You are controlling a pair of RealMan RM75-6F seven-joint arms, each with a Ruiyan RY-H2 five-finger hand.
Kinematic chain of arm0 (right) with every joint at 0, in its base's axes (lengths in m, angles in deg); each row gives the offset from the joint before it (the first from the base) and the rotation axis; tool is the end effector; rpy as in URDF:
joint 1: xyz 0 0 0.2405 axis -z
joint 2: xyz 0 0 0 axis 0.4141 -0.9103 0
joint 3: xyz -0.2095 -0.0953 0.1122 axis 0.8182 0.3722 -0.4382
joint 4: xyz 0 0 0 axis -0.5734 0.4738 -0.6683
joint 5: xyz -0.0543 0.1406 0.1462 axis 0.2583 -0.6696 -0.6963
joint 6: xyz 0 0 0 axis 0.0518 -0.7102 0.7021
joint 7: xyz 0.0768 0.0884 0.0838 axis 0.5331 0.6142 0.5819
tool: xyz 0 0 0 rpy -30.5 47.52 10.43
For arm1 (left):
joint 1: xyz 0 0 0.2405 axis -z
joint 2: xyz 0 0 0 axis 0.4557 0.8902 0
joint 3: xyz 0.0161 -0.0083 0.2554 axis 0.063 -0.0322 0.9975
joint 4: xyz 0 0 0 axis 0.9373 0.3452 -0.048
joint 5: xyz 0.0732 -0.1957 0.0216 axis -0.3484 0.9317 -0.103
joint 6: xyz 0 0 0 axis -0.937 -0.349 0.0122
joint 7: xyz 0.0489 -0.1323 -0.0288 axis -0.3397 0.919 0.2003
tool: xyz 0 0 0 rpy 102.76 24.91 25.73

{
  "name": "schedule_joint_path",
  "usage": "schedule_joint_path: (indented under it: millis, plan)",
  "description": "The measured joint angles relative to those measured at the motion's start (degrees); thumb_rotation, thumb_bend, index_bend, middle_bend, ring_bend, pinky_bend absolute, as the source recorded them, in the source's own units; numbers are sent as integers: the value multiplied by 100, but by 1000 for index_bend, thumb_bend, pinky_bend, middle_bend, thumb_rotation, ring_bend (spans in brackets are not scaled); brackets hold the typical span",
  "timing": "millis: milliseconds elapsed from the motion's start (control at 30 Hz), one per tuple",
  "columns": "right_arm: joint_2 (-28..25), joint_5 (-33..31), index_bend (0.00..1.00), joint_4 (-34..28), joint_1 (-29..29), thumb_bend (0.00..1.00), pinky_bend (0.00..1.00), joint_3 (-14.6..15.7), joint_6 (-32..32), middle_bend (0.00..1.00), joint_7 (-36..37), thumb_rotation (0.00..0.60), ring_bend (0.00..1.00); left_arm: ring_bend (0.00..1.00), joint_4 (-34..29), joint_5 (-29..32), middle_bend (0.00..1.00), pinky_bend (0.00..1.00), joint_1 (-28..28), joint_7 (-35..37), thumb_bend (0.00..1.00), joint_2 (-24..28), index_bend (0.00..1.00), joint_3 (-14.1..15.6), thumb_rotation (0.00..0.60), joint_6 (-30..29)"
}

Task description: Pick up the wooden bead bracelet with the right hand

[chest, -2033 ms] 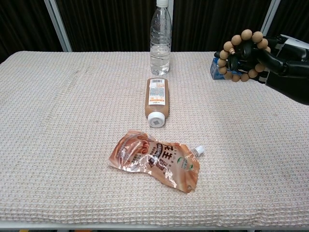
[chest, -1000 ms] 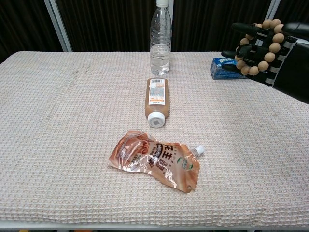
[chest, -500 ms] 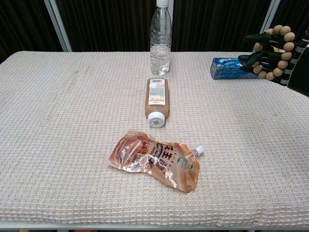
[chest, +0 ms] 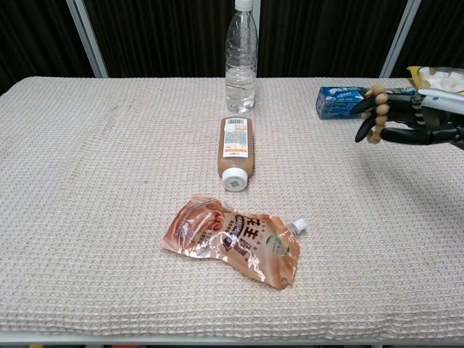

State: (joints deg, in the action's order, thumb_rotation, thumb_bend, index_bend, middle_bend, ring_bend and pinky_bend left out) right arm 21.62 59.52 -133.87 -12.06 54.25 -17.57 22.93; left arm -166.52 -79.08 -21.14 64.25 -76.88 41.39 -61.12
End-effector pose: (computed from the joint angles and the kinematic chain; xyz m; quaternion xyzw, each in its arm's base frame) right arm -0.2649 -0.3252 0.0214 0.6296 -0.5818 0.4675 0.2159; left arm -0.3353 0.1808 0.1058 -0.5953 -0.4456 -0.3422 0.5744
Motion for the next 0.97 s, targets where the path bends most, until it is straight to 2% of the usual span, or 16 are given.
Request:
schedule_joint_path:
  millis: [67, 133, 200, 267, 300, 367, 400, 433, 467, 567, 800, 967]
  plan:
    - [23, -79, 63, -24, -53, 60, 0, -47, 203, 196, -762, 300, 0, 0, 8, 7, 60, 0, 4, -1, 0, -1, 134, -1, 600, 12]
    - [26, -208, 2, -104, -111, 53, 0, -106, 466, 63, -1698, 300, 0, 0, 20, 10, 60, 0, 8, 2, 0, -7, 134, -3, 600, 17]
    - [-5, -391, 0, -269, -160, 52, 0, -177, 746, 5, -2622, 301, 0, 0, 34, 14, 60, 0, 8, 5, 0, -17, 134, -4, 600, 16]
    - [-50, -592, 0, -484, -177, 52, 0, -259, 935, 0, -3337, 301, 0, 0, 66, 24, 60, 0, 11, 21, 0, -33, 134, -9, 600, 26]
    - [-86, -739, 0, -657, -167, 52, 0, -328, 1006, 0, -3745, 320, 0, 0, 80, 27, 60, 0, 12, 30, 0, -40, 134, -11, 600, 26]
    - [-142, -971, 0, -944, -98, 69, 0, -456, 1000, 14, -4212, 436, 0, 0, 115, 34, 60, 0, 9, 53, 0, -55, 134, -20, 600, 16]
    - [-176, -1104, 0, -1117, -21, 90, 0, -528, 911, 33, -4410, 520, 0, 0, 134, 37, 60, 0, 8, 58, 0, -63, 134, -24, 600, 13]
    - [-203, -1169, 0, -1210, 46, 125, 0, -564, 805, 58, -4501, 572, 0, 0, 152, 38, 60, 0, 7, 61, 0, -71, 134, -28, 600, 5]
    - [-233, -1204, 0, -1265, 123, 160, 0, -594, 670, 80, -4556, 597, 0, 0, 174, 38, 60, 0, 6, 58, 0, -84, 134, -34, 600, -9]
    - [-384, -1248, 0, -1352, 444, 219, 0, -669, 76, 118, -4677, 600, 0, 0, 205, 25, 60, 0, 9, 30, 0, -121, 134, -54, 600, -50]
    - [-992, -1194, 0, -2012, 1554, 221, 0, -685, -1638, 153, -5095, 600, 0, 0, 178, -34, 60, 0, 19, -40, 0, -162, 134, -80, 600, -139]
    - [-1407, -1099, 0, -2494, 2343, 219, 0, -589, -2452, 150, -5007, 600, 0, 0, 164, -41, 60, 0, 13, -124, 0, -197, 134, -114, 600, -225]
